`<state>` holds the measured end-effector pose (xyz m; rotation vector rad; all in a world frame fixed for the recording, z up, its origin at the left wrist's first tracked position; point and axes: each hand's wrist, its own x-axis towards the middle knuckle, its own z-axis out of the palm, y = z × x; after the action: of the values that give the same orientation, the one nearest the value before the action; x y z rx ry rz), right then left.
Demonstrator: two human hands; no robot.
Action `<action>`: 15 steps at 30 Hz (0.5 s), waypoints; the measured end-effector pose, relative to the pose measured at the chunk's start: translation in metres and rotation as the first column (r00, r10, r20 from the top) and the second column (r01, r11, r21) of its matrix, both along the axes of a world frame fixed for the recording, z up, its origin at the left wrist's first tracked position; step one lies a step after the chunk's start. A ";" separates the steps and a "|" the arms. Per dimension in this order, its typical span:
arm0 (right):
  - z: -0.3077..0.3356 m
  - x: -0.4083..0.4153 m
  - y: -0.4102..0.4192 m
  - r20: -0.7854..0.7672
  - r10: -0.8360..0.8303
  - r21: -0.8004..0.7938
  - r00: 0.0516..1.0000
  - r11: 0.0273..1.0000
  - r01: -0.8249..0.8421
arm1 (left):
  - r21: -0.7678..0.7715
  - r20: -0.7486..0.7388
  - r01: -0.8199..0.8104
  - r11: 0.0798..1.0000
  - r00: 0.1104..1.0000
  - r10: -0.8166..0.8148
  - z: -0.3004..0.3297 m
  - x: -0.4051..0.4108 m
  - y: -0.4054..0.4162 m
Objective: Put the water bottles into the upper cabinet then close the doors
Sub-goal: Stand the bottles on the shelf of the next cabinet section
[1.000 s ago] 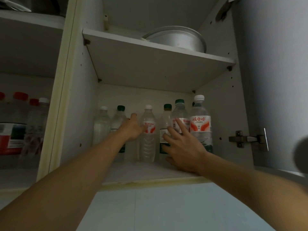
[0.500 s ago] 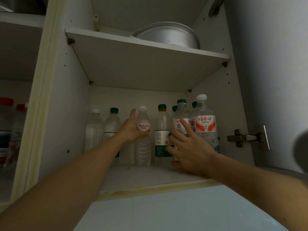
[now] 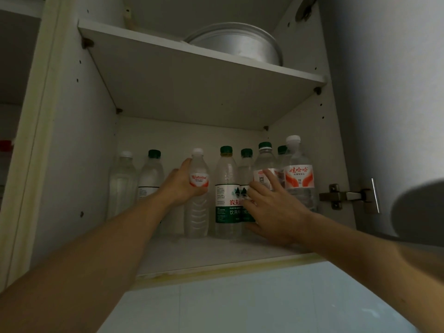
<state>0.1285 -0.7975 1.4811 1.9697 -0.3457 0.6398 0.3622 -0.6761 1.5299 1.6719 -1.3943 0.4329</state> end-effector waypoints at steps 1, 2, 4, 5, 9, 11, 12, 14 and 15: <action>0.001 0.005 0.004 0.036 0.037 0.042 0.999 0.998 -0.039 | 0.003 0.006 -0.010 1.000 1.000 0.010 0.000 0.000 -0.001; 0.003 0.011 0.009 0.073 0.067 0.088 0.995 0.993 -0.073 | 0.005 0.011 -0.016 1.000 1.000 0.016 0.000 0.000 -0.002; 0.008 0.024 0.020 0.169 0.111 0.207 0.979 0.968 -0.145 | 0.006 0.011 -0.005 1.000 1.000 0.005 0.000 0.000 -0.004; 0.010 0.030 0.026 0.233 0.131 0.282 0.964 0.939 -0.196 | 0.007 0.006 0.004 1.000 1.000 -0.004 0.000 0.000 -0.005; 0.018 0.051 0.040 0.503 0.206 0.520 0.839 0.704 -0.484 | 0.009 -0.020 0.024 1.000 1.000 -0.024 0.000 0.004 -0.002; 0.021 0.059 0.041 0.571 0.170 0.597 0.803 0.586 -0.548 | 0.010 -0.030 0.037 0.999 0.999 -0.037 0.001 0.003 0.001; 0.023 0.062 0.041 0.593 0.137 0.631 0.793 0.533 -0.564 | 0.012 -0.033 0.040 0.999 0.999 -0.039 0.002 0.003 0.003; 0.028 0.068 0.040 0.614 0.076 0.687 0.786 0.440 -0.578 | 0.020 -0.037 0.032 0.999 0.999 -0.032 0.003 0.002 0.004; 0.031 0.070 0.040 0.619 0.055 0.706 0.784 0.399 -0.585 | 0.024 -0.040 0.025 0.999 0.999 -0.024 0.003 0.001 0.005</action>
<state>0.1988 -0.7578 1.5116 2.9097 -0.7237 1.5182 0.3634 -0.6711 1.5330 1.6730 -1.3946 0.3677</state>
